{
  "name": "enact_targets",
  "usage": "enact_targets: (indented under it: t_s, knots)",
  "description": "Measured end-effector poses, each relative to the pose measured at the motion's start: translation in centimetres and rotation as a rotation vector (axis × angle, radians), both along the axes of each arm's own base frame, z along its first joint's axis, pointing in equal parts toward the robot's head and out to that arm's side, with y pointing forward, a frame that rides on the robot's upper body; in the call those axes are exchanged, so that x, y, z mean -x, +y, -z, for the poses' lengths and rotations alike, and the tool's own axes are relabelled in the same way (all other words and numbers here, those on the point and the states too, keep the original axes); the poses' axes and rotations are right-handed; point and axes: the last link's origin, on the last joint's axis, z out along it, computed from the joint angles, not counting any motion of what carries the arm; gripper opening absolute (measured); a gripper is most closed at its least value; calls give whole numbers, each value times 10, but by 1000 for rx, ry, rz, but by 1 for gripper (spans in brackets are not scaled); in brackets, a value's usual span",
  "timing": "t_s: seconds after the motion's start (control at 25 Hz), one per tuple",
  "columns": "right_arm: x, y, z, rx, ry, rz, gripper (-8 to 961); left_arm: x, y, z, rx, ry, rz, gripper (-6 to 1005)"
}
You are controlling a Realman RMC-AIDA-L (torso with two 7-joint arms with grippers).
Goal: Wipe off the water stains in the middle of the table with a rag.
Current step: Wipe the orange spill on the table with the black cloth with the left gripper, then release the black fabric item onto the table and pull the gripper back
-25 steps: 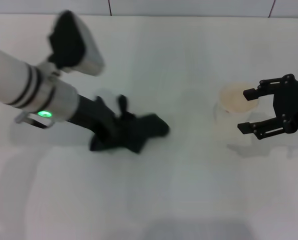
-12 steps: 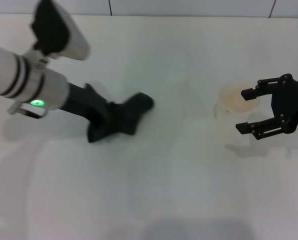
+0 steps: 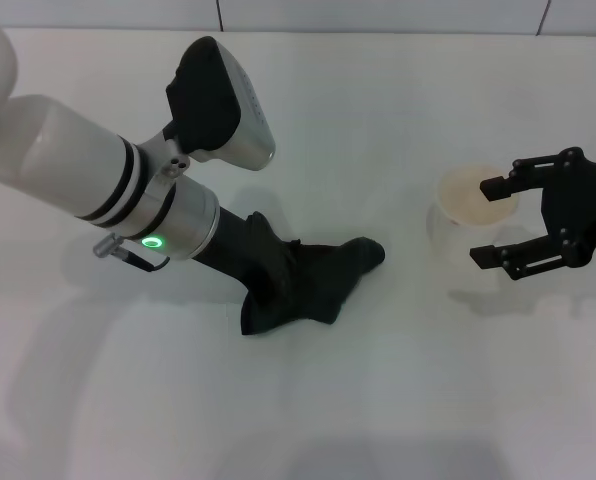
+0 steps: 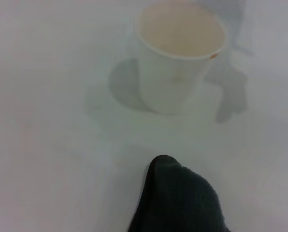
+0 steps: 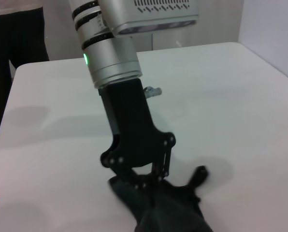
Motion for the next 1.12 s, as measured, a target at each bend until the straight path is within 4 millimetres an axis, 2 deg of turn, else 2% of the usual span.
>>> enact_targets:
  t_s: [0.16,0.32,0.52,0.72,0.96,1.12]
  knots:
    - [0,0,0,2,1,-1,810,15,12,-14,-82,8,-47,158]
    - [0,-1,1,4,1,1,810,41,25,-41,-189,48,-115,161]
    - [-1,-1,1,5,1,3,810,51,30,-54,-235,41,-148,164]
    - [-1,-1,1,5,1,3,810,38,21,-41,-159,11,-104,168]
    - [-1,-2,1,6,1,4,810,3,3,-27,-53,-70,11,172]
    - [-2,-2,2,6,0,5,810,-1,-1,-28,-51,-85,25,174]
